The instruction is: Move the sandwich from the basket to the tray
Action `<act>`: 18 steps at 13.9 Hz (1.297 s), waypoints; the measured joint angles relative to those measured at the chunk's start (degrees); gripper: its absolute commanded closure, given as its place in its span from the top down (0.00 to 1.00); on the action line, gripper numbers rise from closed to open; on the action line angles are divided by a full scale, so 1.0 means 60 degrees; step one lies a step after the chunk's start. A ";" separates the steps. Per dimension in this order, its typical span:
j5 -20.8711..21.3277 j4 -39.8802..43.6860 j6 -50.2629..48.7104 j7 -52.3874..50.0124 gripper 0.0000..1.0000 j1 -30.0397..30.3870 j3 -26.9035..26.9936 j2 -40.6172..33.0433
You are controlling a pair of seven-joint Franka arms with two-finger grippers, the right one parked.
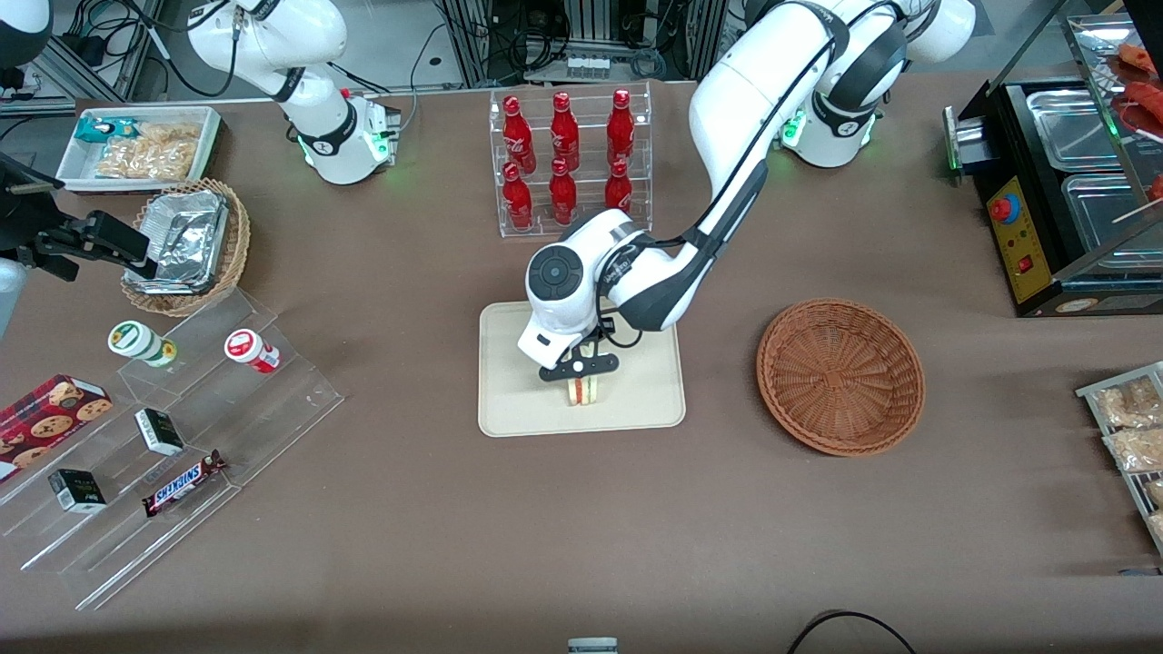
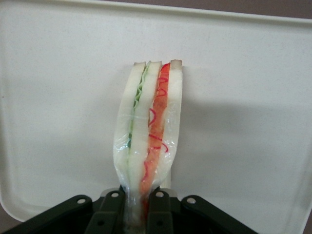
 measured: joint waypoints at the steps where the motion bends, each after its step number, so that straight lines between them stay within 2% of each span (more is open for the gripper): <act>1: 0.0000 0.0014 0.0004 0.0000 1.00 0.0001 0.0009 0.0003; 6: 0.0000 0.0368 -0.0046 -0.0036 1.00 0.0025 0.0043 -0.0144; 12: 0.0000 0.0473 -0.1897 -0.0062 1.00 0.0749 0.0204 -0.1773; 15: 0.0009 -0.0233 -0.2691 0.0113 1.00 0.1413 0.0221 -0.2704; 18: 0.0047 -0.1462 -0.3051 0.1002 1.00 0.2139 0.0251 -0.3674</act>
